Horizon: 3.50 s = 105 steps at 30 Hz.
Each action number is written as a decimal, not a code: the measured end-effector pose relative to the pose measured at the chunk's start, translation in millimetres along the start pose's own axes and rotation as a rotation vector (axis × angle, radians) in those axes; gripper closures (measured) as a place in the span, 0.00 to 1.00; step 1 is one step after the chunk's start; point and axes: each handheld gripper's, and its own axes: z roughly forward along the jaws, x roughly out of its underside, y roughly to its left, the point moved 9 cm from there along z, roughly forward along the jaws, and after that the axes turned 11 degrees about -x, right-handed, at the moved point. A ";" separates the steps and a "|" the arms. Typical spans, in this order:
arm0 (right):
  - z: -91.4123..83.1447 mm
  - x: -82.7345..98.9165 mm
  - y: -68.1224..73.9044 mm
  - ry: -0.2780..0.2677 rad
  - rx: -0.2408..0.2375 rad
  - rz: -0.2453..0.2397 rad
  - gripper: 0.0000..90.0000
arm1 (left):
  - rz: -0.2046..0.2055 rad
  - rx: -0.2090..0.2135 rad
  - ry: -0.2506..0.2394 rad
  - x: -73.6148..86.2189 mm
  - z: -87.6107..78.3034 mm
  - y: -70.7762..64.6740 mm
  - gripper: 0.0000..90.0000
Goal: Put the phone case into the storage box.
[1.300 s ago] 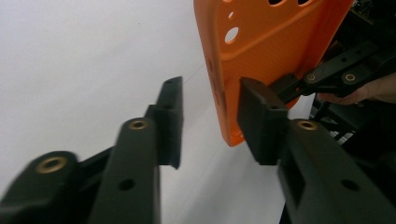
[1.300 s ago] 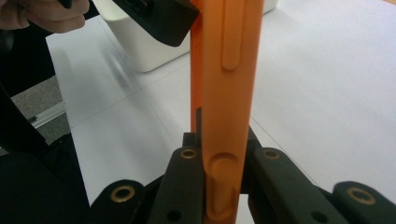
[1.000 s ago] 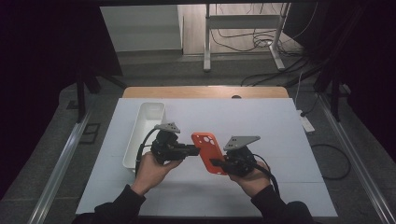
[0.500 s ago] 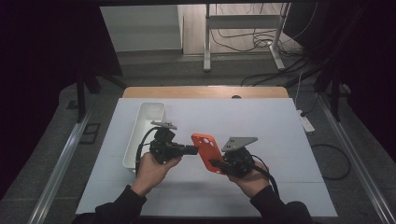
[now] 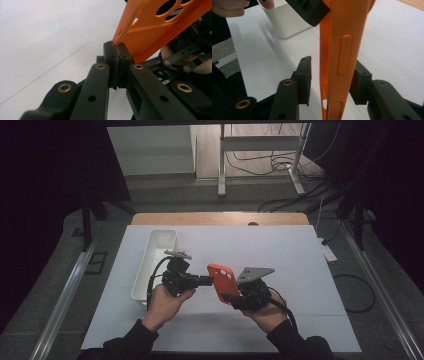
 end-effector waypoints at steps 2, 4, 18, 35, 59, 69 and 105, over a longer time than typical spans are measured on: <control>-0.1 0.3 -0.6 0.003 -0.001 0.000 0.58 | -0.002 -0.004 -0.003 -0.3 -0.4 0.7 0.99; -0.1 0.9 -0.9 0.008 -0.005 0.000 0.53 | 0.006 -0.009 -0.003 -0.2 -1.0 1.8 0.99; -6.3 6.4 -4.2 0.016 0.009 0.019 0.34 | 0.024 -0.043 -0.006 -0.9 -5.1 9.5 0.99; -23.6 19.4 -6.9 0.017 0.017 0.058 0.23 | 0.021 -0.080 -0.011 -4.5 -12.1 25.6 0.99; -38.2 43.8 -15.6 0.083 0.097 0.090 0.00 | 0.005 -0.122 -0.026 -12.4 -28.4 50.4 0.99; -50.5 50.6 -18.1 0.066 0.114 0.105 0.00 | -0.022 -0.133 -0.036 -17.2 -34.1 60.5 0.99; -103.3 97.7 -39.2 0.033 0.243 0.210 0.00 | -0.068 -0.215 -0.053 -40.5 -68.6 102.4 0.99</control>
